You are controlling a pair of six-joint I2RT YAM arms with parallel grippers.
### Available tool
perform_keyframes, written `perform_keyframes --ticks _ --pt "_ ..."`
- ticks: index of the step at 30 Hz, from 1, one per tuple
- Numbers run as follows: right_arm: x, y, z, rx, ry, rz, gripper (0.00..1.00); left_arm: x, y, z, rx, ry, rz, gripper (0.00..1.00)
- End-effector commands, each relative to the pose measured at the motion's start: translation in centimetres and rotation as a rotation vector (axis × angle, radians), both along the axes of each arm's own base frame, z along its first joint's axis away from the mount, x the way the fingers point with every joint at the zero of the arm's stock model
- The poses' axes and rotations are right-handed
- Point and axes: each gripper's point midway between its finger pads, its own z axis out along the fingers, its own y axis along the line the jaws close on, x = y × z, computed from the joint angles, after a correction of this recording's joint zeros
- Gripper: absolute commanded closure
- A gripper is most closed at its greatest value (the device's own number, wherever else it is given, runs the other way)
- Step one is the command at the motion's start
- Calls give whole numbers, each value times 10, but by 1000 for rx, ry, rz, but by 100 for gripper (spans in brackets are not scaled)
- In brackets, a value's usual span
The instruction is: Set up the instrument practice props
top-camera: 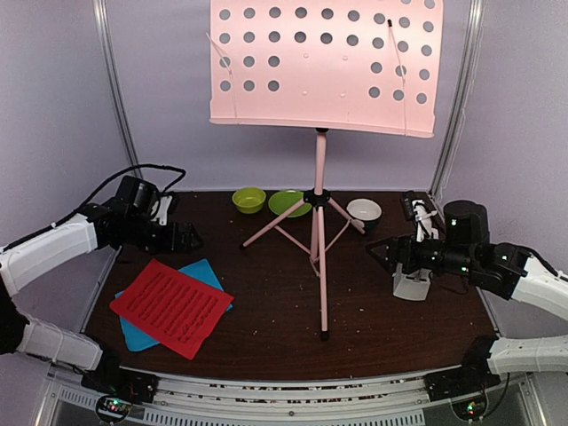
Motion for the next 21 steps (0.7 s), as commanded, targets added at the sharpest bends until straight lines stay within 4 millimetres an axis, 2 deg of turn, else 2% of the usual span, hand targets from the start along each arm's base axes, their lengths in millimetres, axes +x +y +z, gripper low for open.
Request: perform_keyframes --ticks 1,6,10,14,19,21 --pt "-18 7 -11 11 68 38 15 1 34 10 -108 31 -12 2" --pt "-23 8 -7 5 59 45 15 26 104 -5 -183 86 101 2" --pt "-22 15 1 19 57 69 14 37 141 -27 -159 156 151 2" --pt "-20 25 4 29 75 97 14 49 161 -51 -133 200 164 2" --pt "-13 33 12 44 71 93 14 56 169 -93 -108 319 122 3" --pt "-10 36 15 44 71 93 14 60 173 -102 -106 332 111 5"
